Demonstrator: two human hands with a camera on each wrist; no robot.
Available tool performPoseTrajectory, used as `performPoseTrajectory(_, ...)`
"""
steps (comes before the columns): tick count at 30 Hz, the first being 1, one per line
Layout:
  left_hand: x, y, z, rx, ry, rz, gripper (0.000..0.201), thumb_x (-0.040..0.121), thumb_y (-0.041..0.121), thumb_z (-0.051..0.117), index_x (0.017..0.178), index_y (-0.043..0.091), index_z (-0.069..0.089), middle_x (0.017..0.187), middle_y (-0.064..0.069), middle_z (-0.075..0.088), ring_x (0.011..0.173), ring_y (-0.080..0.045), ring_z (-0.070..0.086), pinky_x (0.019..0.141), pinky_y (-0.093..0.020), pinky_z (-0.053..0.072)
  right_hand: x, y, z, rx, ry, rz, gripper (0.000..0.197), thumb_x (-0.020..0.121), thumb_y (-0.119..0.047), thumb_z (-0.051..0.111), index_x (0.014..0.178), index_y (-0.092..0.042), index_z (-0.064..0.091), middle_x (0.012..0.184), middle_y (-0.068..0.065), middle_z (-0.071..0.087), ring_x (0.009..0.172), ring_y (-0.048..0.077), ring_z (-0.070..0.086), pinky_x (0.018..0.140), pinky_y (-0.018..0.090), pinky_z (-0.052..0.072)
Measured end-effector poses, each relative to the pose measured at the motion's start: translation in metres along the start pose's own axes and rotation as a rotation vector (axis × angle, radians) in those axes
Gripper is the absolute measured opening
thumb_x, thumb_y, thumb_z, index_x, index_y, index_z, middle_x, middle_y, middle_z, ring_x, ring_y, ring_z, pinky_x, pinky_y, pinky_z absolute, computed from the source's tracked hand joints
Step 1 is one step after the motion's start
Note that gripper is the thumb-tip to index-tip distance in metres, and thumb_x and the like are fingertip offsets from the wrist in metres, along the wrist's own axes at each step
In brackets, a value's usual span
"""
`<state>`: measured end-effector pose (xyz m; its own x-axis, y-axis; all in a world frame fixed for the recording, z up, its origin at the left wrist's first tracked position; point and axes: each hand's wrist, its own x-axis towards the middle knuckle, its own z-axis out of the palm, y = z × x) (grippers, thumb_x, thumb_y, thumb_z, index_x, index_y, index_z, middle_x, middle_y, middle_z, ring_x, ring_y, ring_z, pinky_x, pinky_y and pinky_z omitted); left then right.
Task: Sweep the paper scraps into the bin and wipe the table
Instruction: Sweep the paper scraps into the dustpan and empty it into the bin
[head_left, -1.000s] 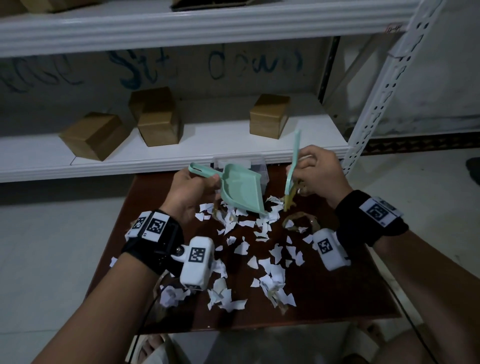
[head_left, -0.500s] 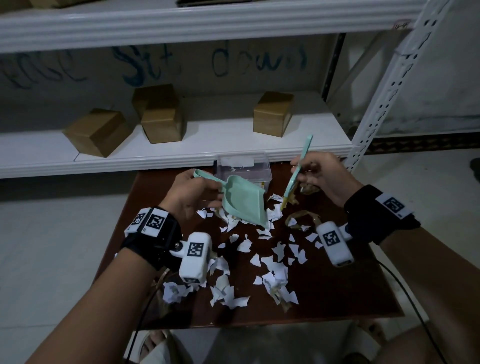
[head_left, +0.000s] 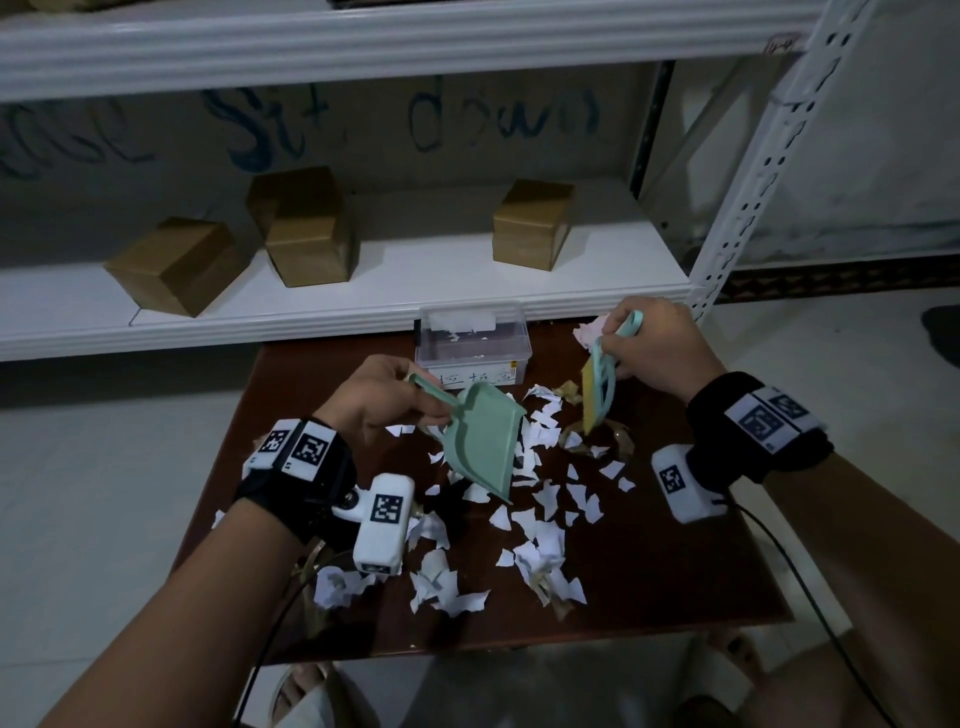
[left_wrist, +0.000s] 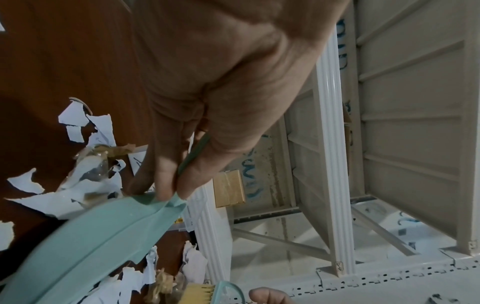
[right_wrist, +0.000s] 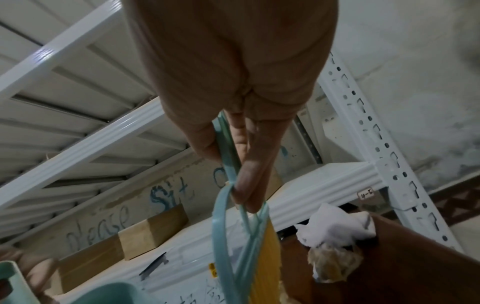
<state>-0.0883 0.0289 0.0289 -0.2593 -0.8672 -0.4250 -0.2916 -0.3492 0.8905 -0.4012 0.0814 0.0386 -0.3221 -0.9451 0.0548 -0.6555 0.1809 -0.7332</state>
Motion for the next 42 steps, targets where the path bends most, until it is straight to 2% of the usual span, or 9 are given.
performPoseTrajectory(6,0.002,0.000,-0.005,0.072,-0.005,0.015,0.024,0.073,-0.025,0.073,0.080,-0.005,0.063,0.076,-0.025,0.071,0.060,-0.027,0.075,0.055,-0.029,0.062,0.003,0.011,-0.015,-0.380,0.057,-0.088,0.008,0.080,-0.018,0.072,0.077,-0.011,0.069,0.083,0.012,0.072,0.085,0.034,0.067,0.071,0.032,0.048)
performPoseTrajectory(9,0.004,-0.003,-0.006,0.155,0.010,0.030,0.025,0.071,-0.023,0.078,0.083,-0.006,0.063,0.086,-0.035,0.071,0.072,-0.037,0.076,0.071,-0.041,0.065,0.001,0.019,-0.015,-0.473,0.026,-0.074,0.017,0.081,-0.019,0.063,0.067,-0.013,0.054,0.082,0.020,0.067,0.084,0.039,0.065,0.069,0.030,0.037)
performPoseTrajectory(14,0.005,-0.004,0.003,0.231,-0.028,0.030,0.028,0.074,-0.024,0.076,0.082,-0.004,0.059,0.080,-0.035,0.068,0.055,-0.030,0.074,0.049,-0.027,0.058,-0.008,0.022,0.001,-0.513,-0.140,-0.019,0.016,0.088,-0.022,0.054,0.083,-0.007,0.055,0.093,0.023,0.061,0.092,0.034,0.062,0.075,0.033,0.040)
performPoseTrajectory(17,0.009,-0.005,0.006,0.248,-0.061,-0.003,0.026,0.076,-0.021,0.077,0.084,-0.004,0.059,0.081,-0.037,0.068,0.059,-0.035,0.074,0.052,-0.030,0.060,-0.011,0.021,0.012,-0.514,-0.234,0.017,0.024,0.091,-0.034,0.052,0.085,-0.010,0.053,0.094,0.014,0.054,0.097,0.030,0.058,0.077,0.029,0.037)
performPoseTrajectory(23,0.019,-0.012,0.011,0.304,-0.080,-0.067,0.017,0.081,-0.009,0.080,0.087,-0.006,0.065,0.081,-0.028,0.074,0.071,-0.039,0.076,0.061,-0.038,0.065,-0.020,0.005,0.027,-0.448,-0.255,-0.026,0.023,0.092,-0.021,0.060,0.075,-0.005,0.062,0.084,0.011,0.063,0.088,0.030,0.060,0.071,0.031,0.044)
performPoseTrajectory(29,0.020,-0.013,0.017,0.340,-0.105,-0.078,0.026,0.075,-0.011,0.083,0.087,-0.002,0.061,0.074,-0.031,0.071,0.057,-0.032,0.069,0.047,-0.030,0.056,-0.026,-0.005,0.035,-0.383,-0.248,-0.051,0.023,0.092,-0.013,0.057,0.073,-0.001,0.057,0.081,0.012,0.054,0.082,0.026,0.048,0.069,0.028,0.031)
performPoseTrajectory(35,0.019,-0.014,0.027,0.431,-0.130,-0.090,0.031,0.072,-0.027,0.072,0.088,-0.002,0.066,0.080,-0.027,0.073,0.050,-0.021,0.069,0.046,-0.027,0.056,-0.034,-0.023,0.044,-0.305,-0.276,-0.101,0.030,0.088,-0.027,0.048,0.073,-0.004,0.060,0.083,0.018,0.067,0.083,0.036,0.062,0.073,0.035,0.048)
performPoseTrajectory(38,0.021,-0.019,0.032,0.456,-0.136,-0.124,0.024,0.078,-0.016,0.078,0.097,-0.004,0.071,0.067,-0.010,0.072,0.049,-0.016,0.066,0.048,-0.026,0.056,-0.035,-0.029,0.044,-0.270,-0.318,-0.066,0.023,0.099,-0.022,0.054,0.086,-0.009,0.068,0.086,0.013,0.069,0.084,0.032,0.066,0.077,0.034,0.054)
performPoseTrajectory(42,0.023,-0.025,0.033,0.471,-0.139,-0.141,0.026,0.081,-0.010,0.079,0.105,-0.003,0.072,0.079,-0.012,0.071,0.060,-0.018,0.066,0.051,-0.023,0.056,-0.038,-0.033,0.044,-0.196,-0.288,-0.090,0.025,0.099,-0.021,0.056,0.082,-0.010,0.070,0.078,0.009,0.071,0.078,0.027,0.069,0.073,0.034,0.058)
